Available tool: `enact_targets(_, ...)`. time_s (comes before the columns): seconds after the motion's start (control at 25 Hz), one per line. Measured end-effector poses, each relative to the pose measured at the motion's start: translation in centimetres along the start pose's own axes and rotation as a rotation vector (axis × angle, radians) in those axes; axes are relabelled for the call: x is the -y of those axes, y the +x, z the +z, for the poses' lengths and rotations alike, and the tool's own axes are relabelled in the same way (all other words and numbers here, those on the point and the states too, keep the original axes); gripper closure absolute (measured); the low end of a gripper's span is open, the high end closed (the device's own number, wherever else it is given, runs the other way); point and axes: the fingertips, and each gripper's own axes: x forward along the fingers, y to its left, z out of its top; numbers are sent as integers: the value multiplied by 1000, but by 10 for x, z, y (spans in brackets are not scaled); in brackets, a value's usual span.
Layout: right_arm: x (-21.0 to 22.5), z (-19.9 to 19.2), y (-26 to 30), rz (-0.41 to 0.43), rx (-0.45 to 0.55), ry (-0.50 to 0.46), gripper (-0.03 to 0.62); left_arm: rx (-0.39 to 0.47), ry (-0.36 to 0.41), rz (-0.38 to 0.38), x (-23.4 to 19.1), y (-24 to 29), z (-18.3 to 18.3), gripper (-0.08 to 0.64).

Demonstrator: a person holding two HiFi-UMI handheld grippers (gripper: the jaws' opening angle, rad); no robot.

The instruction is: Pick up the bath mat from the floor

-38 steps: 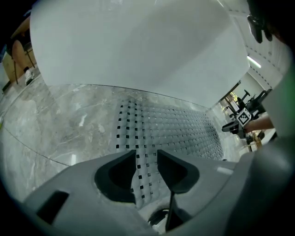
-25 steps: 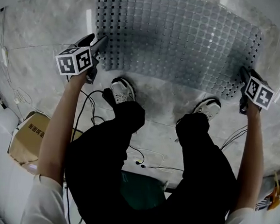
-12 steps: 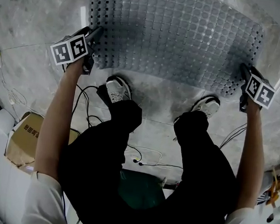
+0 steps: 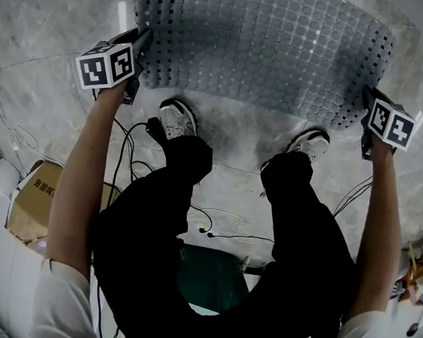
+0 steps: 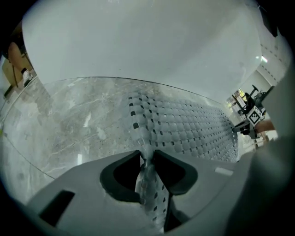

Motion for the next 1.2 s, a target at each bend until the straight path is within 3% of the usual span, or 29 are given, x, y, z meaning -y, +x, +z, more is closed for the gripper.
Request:
enact_targets(0.4,-39,0,-74,104,-16,-65,534,-31,53,-54,76,-58,23,471)
enact_targets(0.64,-81,19,-119,140,1,-90,535,-40,73,-95,97,-99,39,480)
enact_targets(0.96,-127,11,-179,194,-18,-107,537,-73,94,-168,150,-149,46,489)
enact_targets(1.2,-137,-3,-225,203,-31,-111,537,-102,97,-176,168,-191,40,491)
